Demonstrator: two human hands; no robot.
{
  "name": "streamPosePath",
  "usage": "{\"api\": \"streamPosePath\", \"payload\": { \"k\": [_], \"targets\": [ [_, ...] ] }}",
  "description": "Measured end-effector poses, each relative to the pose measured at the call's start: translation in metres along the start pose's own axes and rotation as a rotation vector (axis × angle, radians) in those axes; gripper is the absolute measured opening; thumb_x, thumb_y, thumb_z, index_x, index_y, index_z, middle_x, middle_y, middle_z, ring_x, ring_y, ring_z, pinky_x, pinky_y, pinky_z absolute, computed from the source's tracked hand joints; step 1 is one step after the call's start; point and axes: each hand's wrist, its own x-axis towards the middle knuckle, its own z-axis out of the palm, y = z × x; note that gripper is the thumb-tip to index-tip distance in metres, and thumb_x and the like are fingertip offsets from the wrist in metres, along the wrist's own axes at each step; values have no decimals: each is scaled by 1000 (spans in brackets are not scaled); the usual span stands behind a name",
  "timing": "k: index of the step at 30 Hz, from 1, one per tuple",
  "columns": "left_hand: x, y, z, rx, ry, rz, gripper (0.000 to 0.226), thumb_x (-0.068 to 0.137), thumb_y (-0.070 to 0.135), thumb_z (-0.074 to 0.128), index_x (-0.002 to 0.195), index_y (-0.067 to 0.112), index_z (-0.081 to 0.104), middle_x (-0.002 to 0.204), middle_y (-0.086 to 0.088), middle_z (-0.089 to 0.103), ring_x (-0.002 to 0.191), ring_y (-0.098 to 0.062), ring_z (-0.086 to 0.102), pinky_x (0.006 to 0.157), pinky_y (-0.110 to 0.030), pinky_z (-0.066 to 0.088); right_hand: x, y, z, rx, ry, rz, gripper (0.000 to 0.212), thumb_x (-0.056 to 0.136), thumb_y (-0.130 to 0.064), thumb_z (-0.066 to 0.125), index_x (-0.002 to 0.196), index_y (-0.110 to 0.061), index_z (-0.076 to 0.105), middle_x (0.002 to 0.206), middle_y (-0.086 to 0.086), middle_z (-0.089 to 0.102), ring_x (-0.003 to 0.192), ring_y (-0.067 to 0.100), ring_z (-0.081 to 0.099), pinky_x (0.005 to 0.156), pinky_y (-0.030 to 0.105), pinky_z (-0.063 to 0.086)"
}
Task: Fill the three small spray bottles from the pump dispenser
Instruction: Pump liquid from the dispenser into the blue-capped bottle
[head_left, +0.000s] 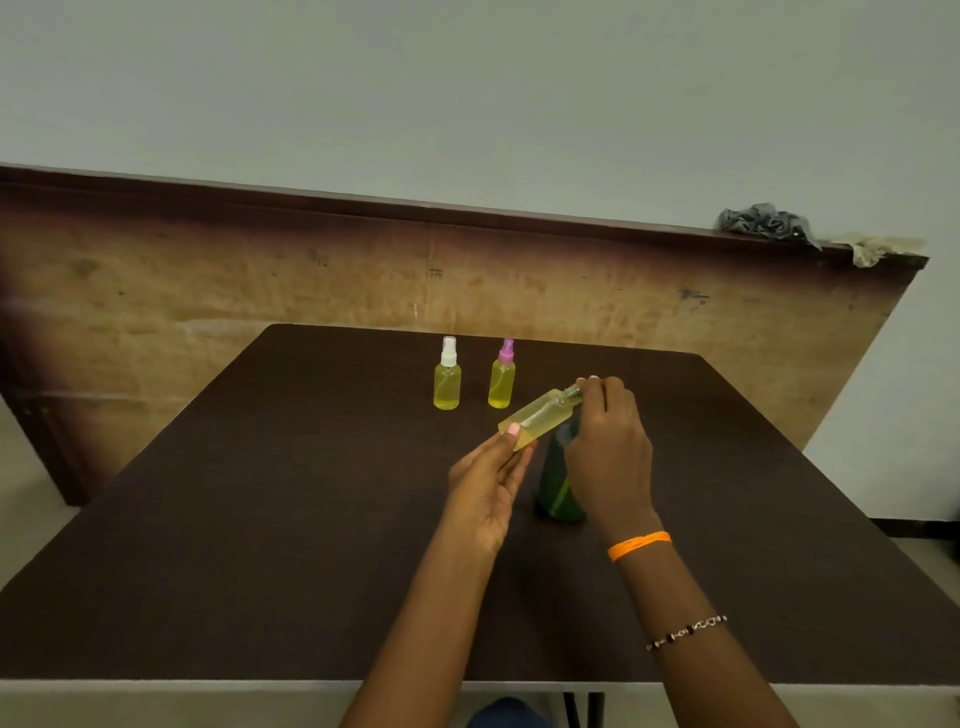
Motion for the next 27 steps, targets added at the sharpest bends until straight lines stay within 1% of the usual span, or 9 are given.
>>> {"api": "streamPosePath", "payload": {
  "k": [4, 6, 8, 12, 15, 18, 20, 23, 27],
  "targets": [
    [1, 0, 0, -35, -10, -23, 13, 84, 0, 61, 97, -2, 60, 101, -18, 65, 97, -24, 64, 82, -29, 56, 0, -1, -1, -6, -23, 10, 46, 59, 11, 74, 103, 7, 61, 94, 18, 60, 80, 32, 61, 57, 33, 53],
    [0, 2, 1, -40, -21, -40, 12, 85, 0, 60, 96, -3, 60, 100, -18, 65, 97, -24, 64, 88, -33, 52, 2, -1, -3, -1, -44, 14, 45, 60, 8, 76, 103, 5, 62, 94, 17, 59, 81, 30, 60, 57, 33, 52],
    [-1, 3, 1, -40, -20, -47, 11, 86, 0, 59, 96, -3, 59, 98, -19, 65, 95, -25, 64, 90, -34, 49, 3, -1, -6, 18, -59, 24, 45, 61, 8, 75, 105, 5, 62, 96, 17, 59, 83, 30, 60, 58, 33, 52],
    [-2, 1, 1, -41, -12, -69, 11, 86, 3, 59, 95, -4, 58, 97, -20, 65, 89, -24, 65, 78, -32, 56, 4, -4, -9, 6, -84, 48, 44, 67, 9, 70, 110, 5, 61, 101, 16, 58, 88, 29, 59, 62, 34, 52],
    [-1, 0, 0, -79, -8, -106, 13, 87, 5, 59, 96, -4, 57, 97, -21, 63, 89, -25, 64, 81, -36, 55, 6, -5, -12, 16, -122, 67, 39, 73, 9, 63, 112, 4, 60, 105, 16, 57, 93, 30, 56, 65, 35, 51],
    [-3, -1, 0, -94, -3, -141, 16, 87, 9, 60, 97, -3, 56, 94, -20, 63, 87, -25, 63, 70, -33, 57, 9, -6, -13, 14, -133, 72, 38, 77, 9, 57, 114, 5, 59, 108, 18, 55, 96, 31, 55, 67, 36, 50],
    [-3, -2, -2, -72, 16, -167, 19, 88, 13, 60, 99, -2, 56, 93, -18, 63, 85, -24, 63, 67, -32, 57, 10, -6, -12, 7, -134, 75, 38, 77, 8, 56, 115, 5, 58, 109, 18, 55, 97, 31, 54, 67, 36, 49],
    [-2, -2, -5, -59, 22, -209, 24, 88, 18, 60, 102, -2, 56, 94, -16, 63, 86, -23, 61, 65, -33, 56, 10, -6, -11, 13, -116, 70, 39, 76, 9, 57, 114, 6, 59, 107, 18, 56, 97, 32, 54, 66, 37, 49],
    [-5, -3, -8, -61, 7, -256, 26, 89, 21, 59, 101, -2, 57, 91, -16, 65, 87, -23, 61, 77, -33, 51, 9, -5, -11, 47, -89, 77, 40, 76, 9, 57, 116, 6, 59, 109, 20, 58, 104, 34, 52, 73, 40, 51]
  ]
}}
